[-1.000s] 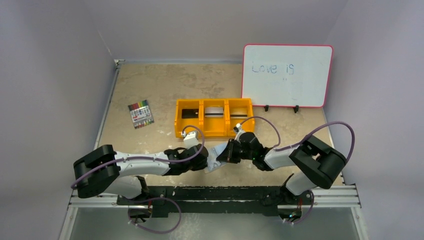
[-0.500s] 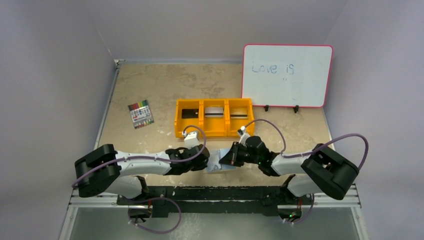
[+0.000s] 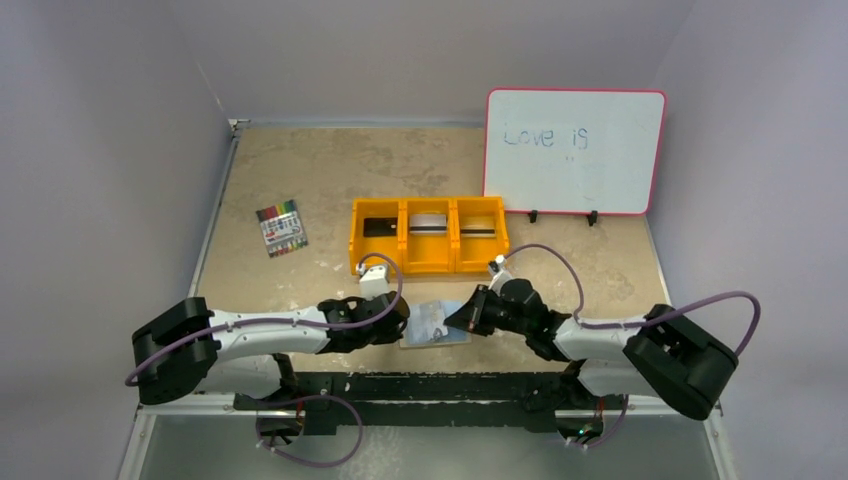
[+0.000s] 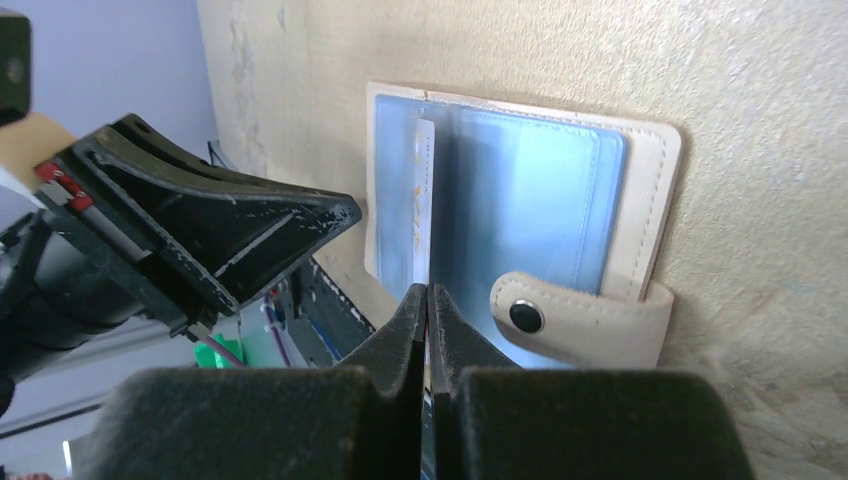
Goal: Take the credit cards out of the card holder
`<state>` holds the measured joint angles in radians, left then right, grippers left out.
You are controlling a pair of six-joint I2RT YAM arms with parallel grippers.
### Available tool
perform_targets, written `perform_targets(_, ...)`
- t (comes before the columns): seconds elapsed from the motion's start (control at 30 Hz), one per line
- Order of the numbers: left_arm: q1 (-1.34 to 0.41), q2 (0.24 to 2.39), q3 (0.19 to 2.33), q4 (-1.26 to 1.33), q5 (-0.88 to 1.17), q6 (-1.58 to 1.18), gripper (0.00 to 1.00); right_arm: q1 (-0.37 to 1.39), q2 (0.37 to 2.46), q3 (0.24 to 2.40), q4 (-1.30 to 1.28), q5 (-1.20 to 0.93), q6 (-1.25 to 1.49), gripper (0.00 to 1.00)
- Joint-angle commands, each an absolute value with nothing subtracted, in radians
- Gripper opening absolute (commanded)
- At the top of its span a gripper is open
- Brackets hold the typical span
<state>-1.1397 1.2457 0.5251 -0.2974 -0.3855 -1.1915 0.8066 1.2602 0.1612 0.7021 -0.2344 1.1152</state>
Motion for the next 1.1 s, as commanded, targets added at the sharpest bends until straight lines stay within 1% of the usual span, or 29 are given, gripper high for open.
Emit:
perform_targets(0.0,-1.141,1.229,0.54,-0.312,-0.416,-1.172,0.0,0.81,1.182,0.133,0.663,-0.164,1.146,0.0)
perform_targets(0.03,-1.141,1.23,0.546,-0.316,-0.418,-1.172,0.0,0.81,1.164,0.124,0.658,-0.165,1.149,0.0)
perform_targets(0.07,-1.141,1.23,0.553,-0.319,-0.421,-1.17,0.03,0.811,1.155,0.118,0.652,-0.175,1.148,0.0)
perform_targets(0.23,-1.141,1.21,0.61,-0.311,-0.44,-1.138,0.22,0.811,1.195,0.123,0.663,-0.228,1.127,0.01)
perform_targets(0.3,-1.141,1.221,0.646,-0.304,-0.438,-1.117,0.26,0.811,1.234,0.145,0.665,-0.248,1.114,0.02)
perform_targets(0.4,-1.143,1.252,0.697,-0.299,-0.422,-1.09,0.27,0.81,1.267,0.167,0.682,-0.251,1.093,0.04)
perform_targets(0.43,-1.142,1.262,0.705,-0.289,-0.411,-1.084,0.27,0.811,1.268,0.169,0.685,-0.248,1.094,0.07)
perform_targets(0.47,-1.143,1.271,0.709,-0.274,-0.401,-1.08,0.27,0.811,1.268,0.169,0.685,-0.247,1.102,0.12)
perform_targets(0.5,-1.143,1.281,0.71,-0.257,-0.388,-1.075,0.27,0.811,1.266,0.167,0.687,-0.246,1.113,0.14)
perform_targets(0.67,-1.143,1.334,0.716,-0.214,-0.365,-1.081,0.27,0.81,1.234,0.154,0.68,-0.202,1.151,0.19)
perform_targets(0.73,-1.143,1.354,0.721,-0.214,-0.364,-1.082,0.27,0.81,1.221,0.15,0.666,-0.183,1.173,0.25)
perform_targets(1.07,-1.143,1.435,0.698,-0.174,-0.306,-1.105,0.24,0.81,1.244,0.153,0.649,-0.173,1.193,0.25)
